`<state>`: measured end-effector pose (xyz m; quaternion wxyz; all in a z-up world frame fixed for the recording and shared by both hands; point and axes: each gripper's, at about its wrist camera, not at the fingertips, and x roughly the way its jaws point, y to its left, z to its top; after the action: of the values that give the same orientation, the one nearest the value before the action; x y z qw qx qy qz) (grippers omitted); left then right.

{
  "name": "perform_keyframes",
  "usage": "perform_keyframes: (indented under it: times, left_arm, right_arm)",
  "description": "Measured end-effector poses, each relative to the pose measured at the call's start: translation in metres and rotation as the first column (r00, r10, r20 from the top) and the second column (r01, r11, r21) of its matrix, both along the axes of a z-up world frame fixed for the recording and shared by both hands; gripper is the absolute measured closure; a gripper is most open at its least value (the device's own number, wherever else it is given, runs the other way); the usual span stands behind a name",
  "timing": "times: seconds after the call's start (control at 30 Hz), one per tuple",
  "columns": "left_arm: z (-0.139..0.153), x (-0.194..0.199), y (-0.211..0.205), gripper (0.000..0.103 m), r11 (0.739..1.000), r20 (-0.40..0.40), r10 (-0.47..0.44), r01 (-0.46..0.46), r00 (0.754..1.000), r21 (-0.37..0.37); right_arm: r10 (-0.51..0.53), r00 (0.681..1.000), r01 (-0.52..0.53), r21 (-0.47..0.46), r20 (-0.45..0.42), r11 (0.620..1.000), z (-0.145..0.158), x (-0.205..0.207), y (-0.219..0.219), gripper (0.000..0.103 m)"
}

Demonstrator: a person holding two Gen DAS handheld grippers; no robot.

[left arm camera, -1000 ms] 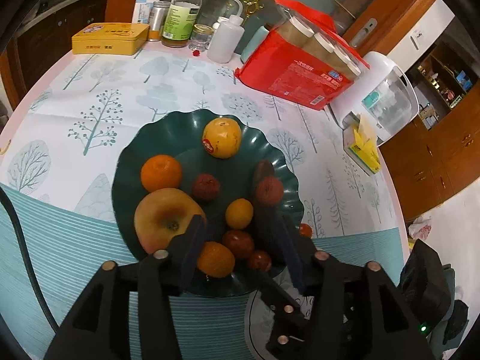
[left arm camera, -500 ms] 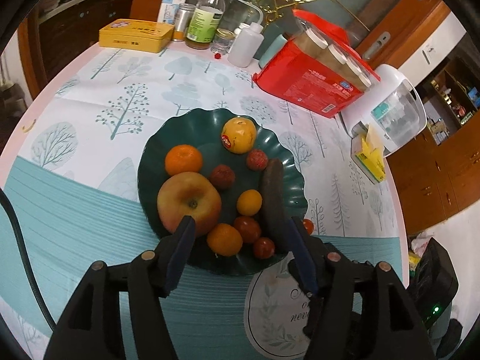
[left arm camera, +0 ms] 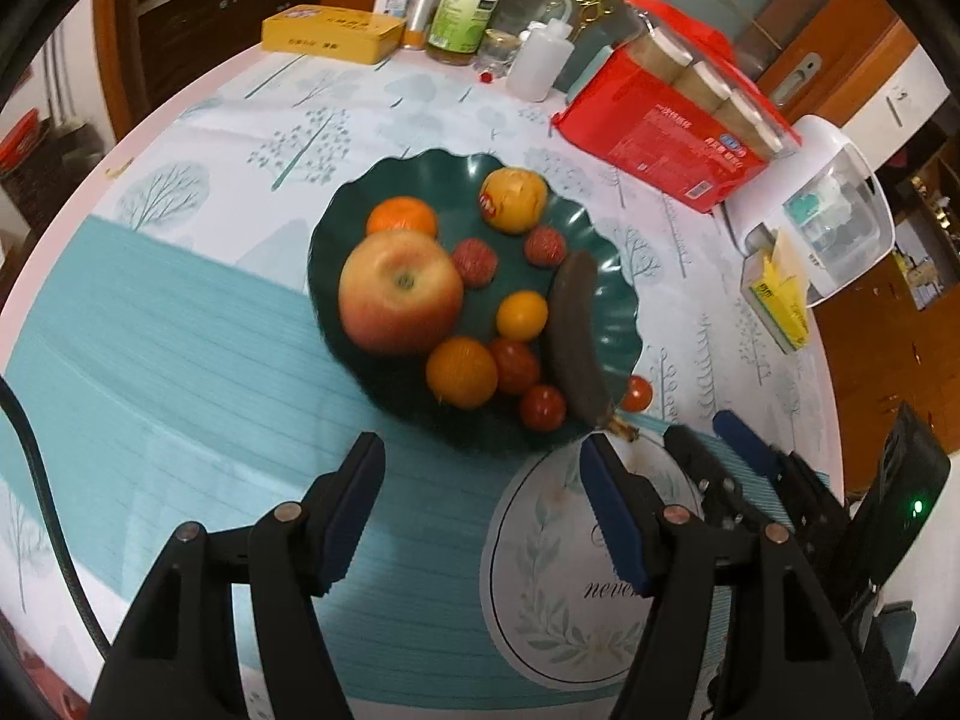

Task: Organize fruits
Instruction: 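Withdraw right gripper and move it to the last loose cherry tomato, then close right gripper on the cherry tomato beside the banana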

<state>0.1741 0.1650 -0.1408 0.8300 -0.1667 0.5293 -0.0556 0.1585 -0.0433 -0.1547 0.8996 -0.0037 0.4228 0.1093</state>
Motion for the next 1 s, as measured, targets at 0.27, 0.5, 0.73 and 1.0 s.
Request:
perform_keyframes:
  times: [0.27, 0.5, 0.73, 1.0]
  left_arm:
    - [-0.016, -0.021, -0.009, 0.037, 0.997, -0.046, 0.079, -0.077, 0.996, 0.03]
    - [-0.027, -0.034, -0.014, 0.037, 0.99, -0.094, 0.134, -0.128, 0.987, 0.063]
    - [-0.026, -0.041, -0.022, 0.037, 0.986, -0.109, 0.147, -0.137, 0.983, 0.097]
    - [-0.027, -0.048, -0.022, 0.037, 0.98, -0.127, 0.17, -0.155, 0.977, 0.122]
  right_arm:
    - [0.05, 0.999, -0.05, -0.02, -0.007, 0.999, -0.02, 0.01, -0.026, 0.045]
    - [0.092, 0.996, -0.092, -0.005, -0.007, 0.996, -0.038, 0.021, -0.037, 0.045]
    - [0.145, 0.989, -0.145, 0.026, 0.002, 0.989, -0.047, 0.033, -0.034, 0.045]
    - [0.185, 0.983, -0.184, 0.036, -0.015, 0.982, -0.058, 0.041, -0.027, 0.051]
